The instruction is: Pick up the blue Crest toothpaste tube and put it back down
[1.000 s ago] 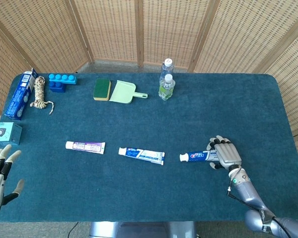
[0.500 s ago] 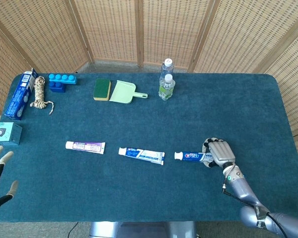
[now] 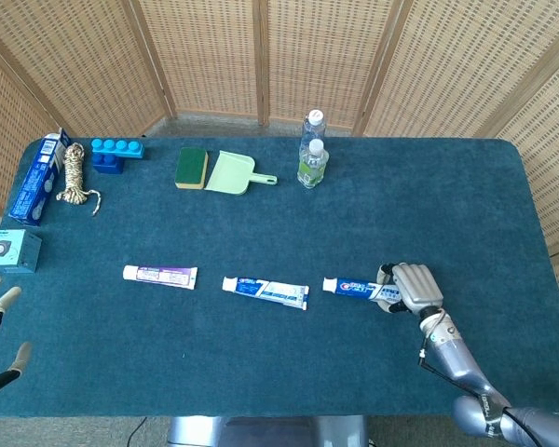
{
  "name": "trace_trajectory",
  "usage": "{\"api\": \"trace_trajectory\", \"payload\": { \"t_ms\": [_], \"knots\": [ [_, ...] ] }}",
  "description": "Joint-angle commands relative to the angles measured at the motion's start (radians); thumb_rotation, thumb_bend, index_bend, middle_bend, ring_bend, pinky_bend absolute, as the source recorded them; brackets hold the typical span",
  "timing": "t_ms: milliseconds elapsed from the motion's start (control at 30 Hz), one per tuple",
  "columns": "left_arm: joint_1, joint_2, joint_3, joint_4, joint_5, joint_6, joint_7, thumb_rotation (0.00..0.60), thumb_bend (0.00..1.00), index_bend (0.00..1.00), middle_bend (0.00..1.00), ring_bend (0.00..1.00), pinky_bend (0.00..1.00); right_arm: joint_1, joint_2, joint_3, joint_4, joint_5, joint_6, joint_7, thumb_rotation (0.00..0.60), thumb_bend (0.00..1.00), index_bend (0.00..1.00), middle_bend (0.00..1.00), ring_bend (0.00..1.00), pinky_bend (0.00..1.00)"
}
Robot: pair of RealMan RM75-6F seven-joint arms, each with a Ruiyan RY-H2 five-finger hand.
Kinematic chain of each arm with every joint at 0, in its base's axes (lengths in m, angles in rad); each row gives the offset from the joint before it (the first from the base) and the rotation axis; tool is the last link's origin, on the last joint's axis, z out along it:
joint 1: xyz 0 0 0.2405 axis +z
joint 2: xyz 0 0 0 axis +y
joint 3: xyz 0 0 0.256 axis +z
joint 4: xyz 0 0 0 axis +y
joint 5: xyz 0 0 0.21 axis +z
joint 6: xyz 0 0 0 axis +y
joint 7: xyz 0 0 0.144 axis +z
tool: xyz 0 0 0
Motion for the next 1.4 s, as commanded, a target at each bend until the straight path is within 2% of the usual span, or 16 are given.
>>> {"api": "trace_trajectory", "payload": {
  "t_ms": [33, 233, 700, 833, 1400],
  "knots": [
    [0.002, 0.000, 0.001, -0.001, 0.003, 0.001, -0.001, 0.600, 0.35, 0.12, 0.02, 0.00, 0.00, -0.016, 0.004, -0.001, 0.004, -0.046, 0.013, 0.070, 0.600, 0.47, 0.90, 0.51, 0.48, 0.58],
    [0.007, 0.000, 0.005, -0.003, 0.008, 0.003, 0.000, 0.600, 0.35, 0.12, 0.02, 0.00, 0.00, -0.023, 0.011, -0.006, 0.022, -0.090, -0.008, 0.178, 0.600, 0.50, 0.92, 0.58, 0.54, 0.66],
    [-0.002, 0.006, -0.004, -0.023, 0.012, -0.008, 0.022, 0.600, 0.35, 0.12, 0.02, 0.00, 0.00, -0.044, 0.085, 0.033, -0.012, -0.180, -0.106, 0.716, 0.600, 0.53, 0.94, 0.67, 0.64, 0.79],
    [-0.008, 0.005, -0.007, -0.029, 0.010, -0.016, 0.029, 0.600, 0.35, 0.12, 0.02, 0.00, 0.00, -0.049, 0.103, 0.032, -0.011, -0.207, -0.120, 0.830, 0.600, 0.54, 0.94, 0.68, 0.66, 0.81],
    [-0.048, 0.000, -0.019, -0.067, 0.017, -0.071, 0.088, 0.600, 0.35, 0.12, 0.04, 0.00, 0.02, -0.042, 0.184, 0.022, -0.050, -0.264, -0.206, 1.177, 0.600, 0.56, 0.95, 0.74, 0.77, 0.88]
  ]
}}
